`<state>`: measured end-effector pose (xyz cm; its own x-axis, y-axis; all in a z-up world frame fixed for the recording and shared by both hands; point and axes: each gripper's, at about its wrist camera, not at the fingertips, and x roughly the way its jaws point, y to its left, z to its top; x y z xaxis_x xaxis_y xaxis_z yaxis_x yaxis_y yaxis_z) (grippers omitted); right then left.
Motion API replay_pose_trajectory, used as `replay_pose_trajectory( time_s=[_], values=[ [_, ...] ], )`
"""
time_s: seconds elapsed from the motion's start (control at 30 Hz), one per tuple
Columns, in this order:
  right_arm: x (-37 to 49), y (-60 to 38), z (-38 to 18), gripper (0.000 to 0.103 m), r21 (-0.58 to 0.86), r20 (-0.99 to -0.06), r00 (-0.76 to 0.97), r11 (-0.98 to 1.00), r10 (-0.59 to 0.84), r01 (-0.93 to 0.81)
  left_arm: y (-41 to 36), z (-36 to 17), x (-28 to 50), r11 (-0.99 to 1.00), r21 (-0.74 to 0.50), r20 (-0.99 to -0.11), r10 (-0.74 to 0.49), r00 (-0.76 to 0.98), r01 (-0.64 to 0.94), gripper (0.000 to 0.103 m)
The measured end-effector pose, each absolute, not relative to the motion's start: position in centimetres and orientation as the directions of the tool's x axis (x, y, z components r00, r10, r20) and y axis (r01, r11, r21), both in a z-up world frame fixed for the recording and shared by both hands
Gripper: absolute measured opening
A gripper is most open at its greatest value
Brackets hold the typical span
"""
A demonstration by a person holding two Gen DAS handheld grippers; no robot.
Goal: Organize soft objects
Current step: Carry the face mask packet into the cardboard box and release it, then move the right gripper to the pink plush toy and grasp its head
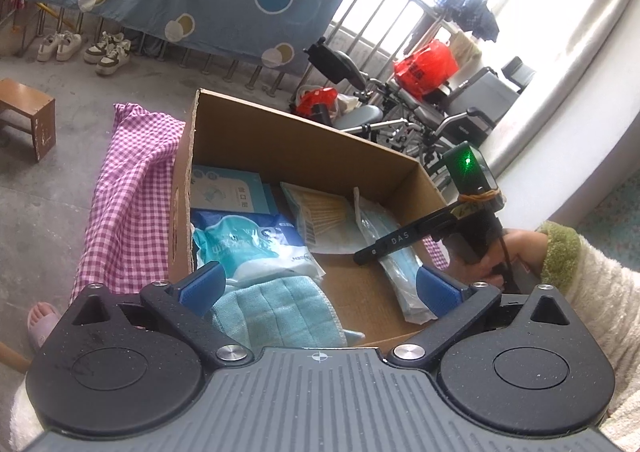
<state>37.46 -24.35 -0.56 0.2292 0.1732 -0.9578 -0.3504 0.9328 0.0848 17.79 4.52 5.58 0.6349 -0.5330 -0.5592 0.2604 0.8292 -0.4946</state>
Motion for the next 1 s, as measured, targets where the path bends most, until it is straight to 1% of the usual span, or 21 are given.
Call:
replay_pose_trajectory(
  time_s=[0.1,0.2,0.23,0.33,0.43,0.6,0.63,0.73,0.87,1.0],
  values=[
    [36.9,-24.3,1.3,0.05,0.101,-0.945,0.26,0.931,0.2,-0.351,4.5,5.6,17.7,0.834,-0.491,-0.563,-0.525,0.638,0.253,0.102],
    [35.3,-24.6,4.6,0.052,0.14,-0.914,0.31,0.922,0.26,-0.361,4.7,6.0,17.1,0.837,-0.485,-0.558,-0.518,0.648,0.252,0.102],
    [34.6,-24.8,5.7,0.054,0.156,-0.902,0.328,0.92,0.281,-0.36,4.8,6.1,16.8,0.836,-0.486,-0.551,-0.519,0.654,0.254,0.102],
    [31.5,-25.6,9.4,0.061,0.222,-0.846,0.391,0.907,0.361,-0.357,5.2,6.7,15.6,0.833,-0.487,-0.528,-0.519,0.672,0.261,0.102],
    [27.4,-26.7,12.7,0.07,0.255,-0.783,0.464,0.895,0.413,-0.367,5.3,7.2,14.4,0.832,-0.484,-0.518,-0.523,0.677,0.272,0.102],
    [19.3,-29.2,15.8,0.083,0.304,-0.682,0.571,0.887,0.458,-0.349,5.0,8.0,12.2,0.827,-0.474,-0.516,-0.539,0.665,0.302,0.102],
    [17.6,-29.8,15.9,0.087,0.316,-0.665,0.59,0.888,0.458,-0.333,4.9,8.0,11.7,0.823,-0.476,-0.517,-0.547,0.658,0.31,0.102],
    [13.3,-31.5,15.1,0.093,0.368,-0.618,0.633,0.883,0.466,-0.29,4.1,7.5,10.4,0.802,-0.489,-0.527,-0.585,0.616,0.343,0.102],
    [8.8,-33.4,12.1,0.093,0.45,-0.584,0.677,0.873,0.448,-0.189,1.6,6.1,9.0,0.774,-0.486,-0.572,-0.633,0.521,0.407,0.102],
    [6.2,-34.8,7.9,0.092,0.537,-0.586,0.681,0.84,0.439,-0.079,-1.8,3.7,7.8,0.732,-0.482,-0.619,-0.673,0.404,0.481,0.102]
  ],
)
